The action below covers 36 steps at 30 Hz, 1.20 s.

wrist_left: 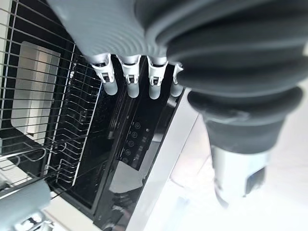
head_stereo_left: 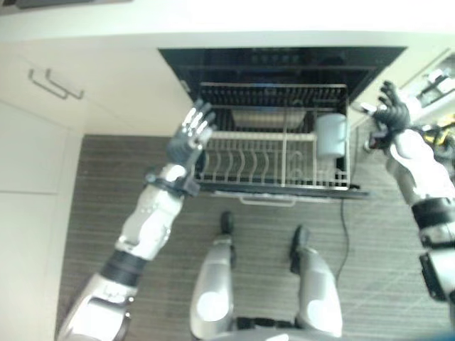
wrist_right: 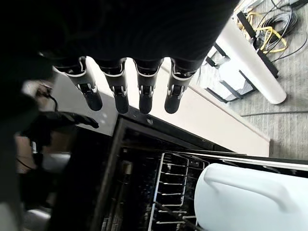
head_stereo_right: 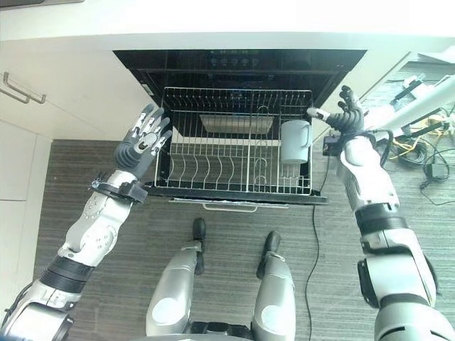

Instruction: Place the dishes in the dishwasher.

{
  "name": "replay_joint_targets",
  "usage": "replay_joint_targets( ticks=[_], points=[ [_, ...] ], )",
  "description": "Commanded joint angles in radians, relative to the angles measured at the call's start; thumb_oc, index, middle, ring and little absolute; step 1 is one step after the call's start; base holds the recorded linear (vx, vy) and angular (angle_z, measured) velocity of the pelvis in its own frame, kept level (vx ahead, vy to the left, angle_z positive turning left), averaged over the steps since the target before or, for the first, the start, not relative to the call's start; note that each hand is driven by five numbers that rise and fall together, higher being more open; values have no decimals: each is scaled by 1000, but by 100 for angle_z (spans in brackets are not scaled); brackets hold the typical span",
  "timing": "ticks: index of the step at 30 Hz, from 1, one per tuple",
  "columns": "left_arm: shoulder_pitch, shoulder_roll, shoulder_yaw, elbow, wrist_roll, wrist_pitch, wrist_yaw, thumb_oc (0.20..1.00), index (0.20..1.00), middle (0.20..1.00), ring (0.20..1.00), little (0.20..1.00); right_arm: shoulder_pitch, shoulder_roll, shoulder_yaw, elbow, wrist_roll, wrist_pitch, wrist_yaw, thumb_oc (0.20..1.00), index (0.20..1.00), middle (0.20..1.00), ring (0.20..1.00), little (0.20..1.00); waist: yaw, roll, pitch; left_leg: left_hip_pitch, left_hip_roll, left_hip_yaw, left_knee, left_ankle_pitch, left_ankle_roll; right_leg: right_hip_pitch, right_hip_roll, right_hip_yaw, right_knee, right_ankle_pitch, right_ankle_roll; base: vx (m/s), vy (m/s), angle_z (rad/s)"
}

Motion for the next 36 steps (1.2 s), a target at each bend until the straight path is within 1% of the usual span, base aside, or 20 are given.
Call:
replay_joint_targets(
  ticks=[1, 3, 5, 8, 13, 14, 17, 19, 20, 23, 24, 25, 27, 29, 30, 31, 32, 33, 35, 36],
  points=[
    [60, -29, 53, -123, 73, -121, -25, 1000, 1000, 1000, 1000, 1000, 78, 20, -18, -79, 10, -27, -23, 1000, 1000, 1000, 1000, 1000, -20, -7, -105, 51, 52, 53, 86, -188, -27, -20, 14, 57, -13, -43, 25, 90, 41, -13],
    [113, -43, 100, -161, 94, -145, -48, 1000, 1000, 1000, 1000, 1000, 244, 88, -78, -211, -26, -60, -6, 1000, 1000, 1000, 1000, 1000, -39, -18, -122, 65, 61, 63, 86, -191, -23, -6, 22, 66, -13, -49, 22, 96, 11, -16],
    [199, -65, 185, -204, 125, -185, -85, 1000, 1000, 1000, 1000, 1000, 435, 192, -169, -350, -58, -105, 78, 1000, 1000, 1000, 1000, 1000, -70, -33, -155, 88, 72, 75, 86, -196, -19, 14, 33, 80, -13, -56, 22, 118, -36, -12],
    [280, -76, 254, -237, 150, -212, -97, 1000, 1000, 1000, 1000, 1000, 568, 261, -225, -453, -50, -169, 139, 1000, 1000, 1000, 1000, 1000, -82, -43, -200, 115, 73, 79, 86, -202, -20, 45, 45, 89, -13, -70, 21, 122, -60, -13],
    [405, -108, 335, -285, 152, -216, -102, 1000, 1000, 1000, 1000, 1000, 634, 271, -262, -579, -58, -228, 220, 1000, 1000, 1000, 1000, 1000, -62, -34, -262, 156, 71, 75, 86, -196, -31, 91, 52, 85, -13, -95, 10, 144, -49, -7],
    [422, -108, 343, -297, 159, -214, -93, 1000, 1000, 1000, 1000, 1000, 636, 255, -257, -595, -114, -238, 225, 1000, 1000, 1000, 1000, 1000, -52, -35, -267, 164, 54, 58, 86, -189, -36, 100, 60, 105, -13, -101, 3, 44, -17, -2],
    [475, -128, 368, -308, 103, -216, -121, 1000, 1000, 1000, 1000, 1000, 637, 198, -274, -613, -87, -219, 221, 1000, 1000, 1000, 1000, 1000, -23, -49, -274, 185, 10, 13, 86, -187, -34, 125, 48, 126, -13, -104, 5, 30, 153, 22],
    [489, -137, 365, -307, 101, -228, -138, 1000, 1000, 1000, 1000, 1000, 638, 175, -289, -595, -83, -227, 221, 1000, 1000, 1000, 1000, 1000, -27, -60, -285, 207, 55, 19, 86, -171, -50, 131, 31, 126, -13, -96, 5, -6, 510, 16],
    [482, -140, 351, -302, 85, -226, -140, 1000, 1000, 1000, 1000, 1000, 633, 153, -311, -572, -78, -229, 212, 1000, 1000, 1000, 1000, 1000, -33, -66, -295, 224, 129, 10, 86, -124, -80, 134, 9, 128, -13, -90, 10, -50, 722, 15],
    [453, -150, 341, -274, 57, -227, -134, 1000, 1000, 1000, 1000, 1000, 610, 115, -330, -561, -72, -215, 221, 1000, 1000, 1000, 1000, 1000, -56, -55, -304, 249, 202, -15, 86, -120, -104, 127, -28, 147, -13, -81, 37, -73, 851, 17],
    [435, -147, 341, -267, 50, -221, -143, 1000, 1000, 1000, 1000, 1000, 581, 94, -337, -564, -47, -193, 226, 1000, 1000, 1000, 1000, 1000, -69, -52, -302, 269, 218, -22, 86, -144, -115, 107, -60, 173, -13, -58, 65, -115, 1054, -7],
    [397, -137, 347, -249, 40, -197, -177, 1000, 1000, 1000, 1000, 1000, 548, 80, -346, -545, -80, -197, 208, 1000, 1000, 1000, 1000, 1000, -87, -65, -285, 301, 214, 27, 86, -189, -115, 92, -116, 215, -13, -17, 109, -97, 987, -25],
    [350, -116, 332, -215, 0, -153, -231, 1000, 1000, 1000, 1000, 1000, 548, 94, -364, -522, -57, -237, 199, 1000, 1000, 1000, 1000, 1000, -90, -101, -255, 319, 171, 79, 106, -225, -101, 96, -195, 241, -13, 39, 128, -26, 579, 2],
    [335, -78, 323, -180, 40, -112, -286, 1000, 1000, 1000, 1000, 1000, 606, 151, -393, -512, -37, -264, 173, 1000, 1000, 1000, 1000, 1000, -69, -128, -214, 278, 114, 75, 218, -341, -76, 78, -305, 203, -13, 180, 135, -35, 481, 38],
    [351, -67, 335, -196, 48, -103, -289, 1000, 1000, 1000, 1000, 1000, 625, 165, -401, -518, -22, -253, 182, 1000, 1000, 1000, 1000, 1000, -57, -127, -210, 286, 103, 92, 210, -344, -71, 71, -323, 156, -13, 201, 134, -60, 545, 18],
    [379, -58, 356, -219, 29, -90, -296, 1000, 1000, 1000, 1000, 1000, 636, 175, -401, -527, -19, -235, 194, 1000, 1000, 1000, 1000, 1000, -45, -124, -214, 302, 85, 111, 182, -335, -56, 75, -316, 110, -13, 216, 130, -103, 700, -24],
    [420, -50, 382, -246, -9, -77, -310, 1000, 1000, 1000, 1000, 1000, 649, 172, -392, -548, -10, -230, 181, 1000, 1000, 1000, 1000, 1000, -43, -111, -231, 327, 63, 129, 118, -301, -27, 108, -239, 101, -13, 148, 111, -112, 852, -53],
    [442, -48, 390, -253, -26, -74, -325, 1000, 1000, 1000, 1000, 1000, 659, 172, -389, -565, 5, -232, 168, 1000, 1000, 1000, 1000, 1000, -46, -96, -249, 330, 40, 131, 86, -285, 1, 146, -126, 81, -13, 91, 91, -113, 826, -90],
    [455, -59, 382, -267, -28, -69, -328, 1000, 1000, 1000, 1000, 1000, 663, 179, -384, -582, 2, -231, 146, 1000, 1000, 1000, 1000, 1000, -52, -55, -273, 302, 24, 138, 86, -294, 40, 195, 25, 2, 12, 65, 65, -111, 684, -25],
    [441, -67, 365, -271, -11, -65, -313, 1000, 1000, 1000, 1000, 1000, 665, 175, -381, -586, 2, -229, 138, 1000, 1000, 1000, 1000, 1000, -61, -49, -285, 282, 5, 144, 86, -296, 60, 191, 91, -18, 34, 42, 49, -92, 504, 14]
  ],
)
